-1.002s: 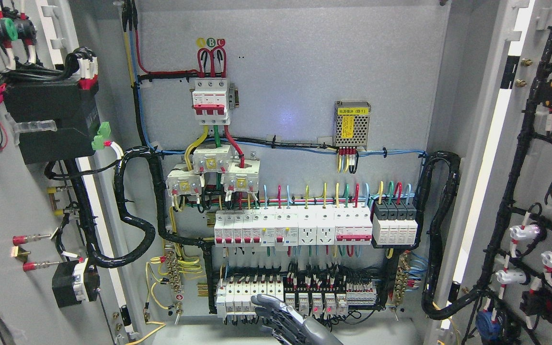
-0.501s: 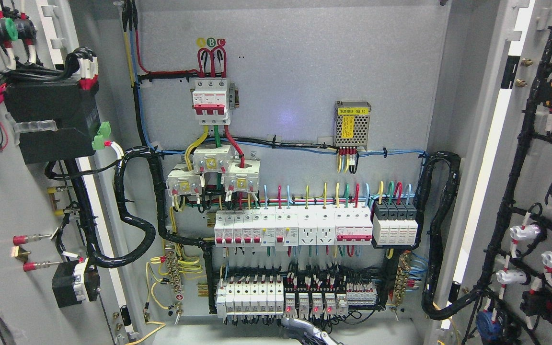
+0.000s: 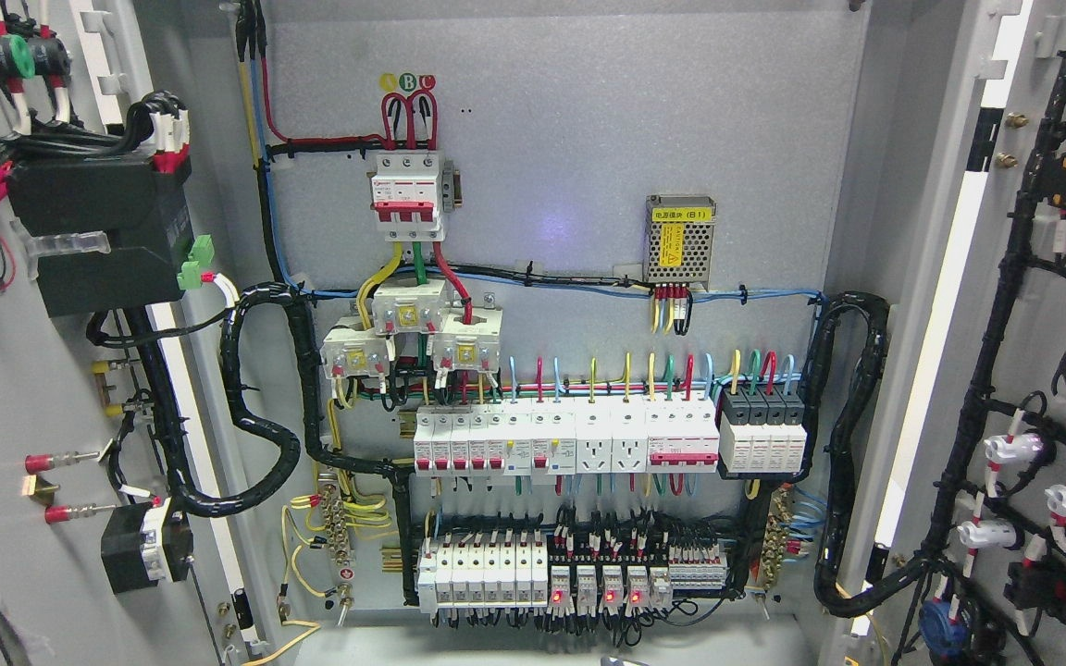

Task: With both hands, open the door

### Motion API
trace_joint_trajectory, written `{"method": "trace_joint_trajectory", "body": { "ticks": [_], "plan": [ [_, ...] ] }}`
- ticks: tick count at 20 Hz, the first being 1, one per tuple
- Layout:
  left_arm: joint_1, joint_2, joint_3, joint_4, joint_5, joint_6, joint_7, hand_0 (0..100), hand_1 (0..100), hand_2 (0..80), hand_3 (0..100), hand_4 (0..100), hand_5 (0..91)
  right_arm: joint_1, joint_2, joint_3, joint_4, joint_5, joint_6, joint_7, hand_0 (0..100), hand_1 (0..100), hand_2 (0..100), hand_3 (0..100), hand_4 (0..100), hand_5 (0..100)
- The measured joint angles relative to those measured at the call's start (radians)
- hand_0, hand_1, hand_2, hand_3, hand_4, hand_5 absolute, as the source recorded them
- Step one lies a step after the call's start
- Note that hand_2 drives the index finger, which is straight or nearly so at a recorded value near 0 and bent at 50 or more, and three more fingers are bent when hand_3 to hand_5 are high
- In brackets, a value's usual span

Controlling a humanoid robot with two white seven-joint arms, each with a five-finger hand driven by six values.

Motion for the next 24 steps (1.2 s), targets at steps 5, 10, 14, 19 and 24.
{"method": "trace_joint_trajectory", "body": {
  "ticks": [5, 10, 14, 19, 24],
  "plan": [
    [-0.02, 0.005, 0.031, -0.05, 0.023, -0.008, 0.0, 0, 0, 0.0, 0, 0, 0.0, 0.078, -0.005, -0.052, -0.019, 0.003, -0.081, 0.005, 19, 0, 0, 0, 0, 0],
    [-0.07, -0.007, 0.065, -0.086, 0.034, -0.019, 0.0, 0, 0, 0.0, 0, 0, 0.0, 0.127, -0.001, -0.108, -0.032, 0.0, -0.145, -0.005, 19, 0, 0, 0, 0, 0],
    [-0.104, -0.017, 0.084, -0.11, 0.039, -0.068, 0.0, 0, 0, 0.0, 0, 0, 0.0, 0.161, 0.01, -0.149, -0.038, -0.001, -0.22, -0.01, 19, 0, 0, 0, 0, 0],
    [-0.139, -0.031, 0.1, -0.131, 0.042, -0.096, 0.0, 0, 0, 0.0, 0, 0, 0.0, 0.191, 0.021, -0.184, -0.045, -0.003, -0.315, -0.011, 19, 0, 0, 0, 0, 0],
    [-0.176, -0.049, 0.111, -0.147, 0.042, -0.11, 0.0, 0, 0, 0.0, 0, 0, 0.0, 0.205, 0.027, -0.216, -0.049, -0.023, -0.349, -0.013, 19, 0, 0, 0, 0, 0]
  ]
}}
